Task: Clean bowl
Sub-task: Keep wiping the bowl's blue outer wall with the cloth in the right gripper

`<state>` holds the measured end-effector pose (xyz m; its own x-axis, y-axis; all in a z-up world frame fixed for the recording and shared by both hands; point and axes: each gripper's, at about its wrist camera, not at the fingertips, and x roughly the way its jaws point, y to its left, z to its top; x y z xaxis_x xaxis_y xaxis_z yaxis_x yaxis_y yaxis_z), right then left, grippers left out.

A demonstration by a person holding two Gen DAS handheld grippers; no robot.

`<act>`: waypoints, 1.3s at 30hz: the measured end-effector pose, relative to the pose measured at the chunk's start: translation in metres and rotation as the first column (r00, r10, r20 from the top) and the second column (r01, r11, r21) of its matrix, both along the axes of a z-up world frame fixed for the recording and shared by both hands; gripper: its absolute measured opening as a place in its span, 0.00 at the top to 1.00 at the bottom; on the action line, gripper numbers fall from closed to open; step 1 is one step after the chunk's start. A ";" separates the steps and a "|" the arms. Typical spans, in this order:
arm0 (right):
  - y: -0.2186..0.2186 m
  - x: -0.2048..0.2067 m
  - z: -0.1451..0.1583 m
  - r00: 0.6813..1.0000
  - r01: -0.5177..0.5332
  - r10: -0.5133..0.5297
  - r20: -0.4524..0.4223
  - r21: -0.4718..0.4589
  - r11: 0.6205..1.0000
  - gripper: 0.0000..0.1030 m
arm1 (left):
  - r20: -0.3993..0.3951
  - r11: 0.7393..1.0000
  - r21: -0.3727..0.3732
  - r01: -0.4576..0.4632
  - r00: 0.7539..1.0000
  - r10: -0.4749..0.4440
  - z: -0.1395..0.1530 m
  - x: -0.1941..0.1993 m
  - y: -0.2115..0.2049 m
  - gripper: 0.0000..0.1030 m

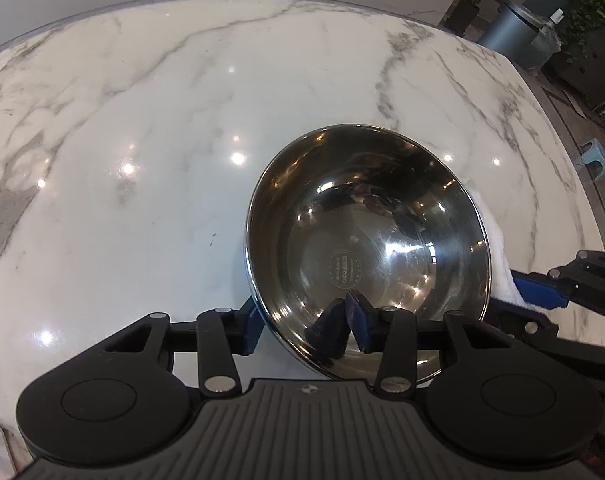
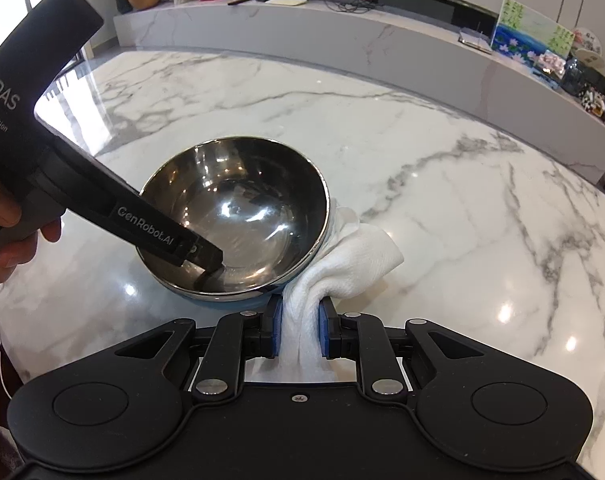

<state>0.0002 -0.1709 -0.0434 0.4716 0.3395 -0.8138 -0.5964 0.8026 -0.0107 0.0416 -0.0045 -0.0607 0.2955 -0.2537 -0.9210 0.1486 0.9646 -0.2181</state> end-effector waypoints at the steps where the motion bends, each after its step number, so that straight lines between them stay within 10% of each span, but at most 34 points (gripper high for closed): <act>1: 0.001 0.000 0.000 1.000 -0.005 0.005 -0.001 -0.002 1.000 0.84 | -0.005 1.000 -0.003 -0.003 1.000 0.003 -0.001 0.000 -0.001 0.55; 39: 0.001 0.004 -0.002 1.000 0.016 -0.016 0.014 -0.010 1.000 0.84 | -0.030 0.996 -0.059 -0.064 0.998 0.062 0.000 -0.005 0.001 0.54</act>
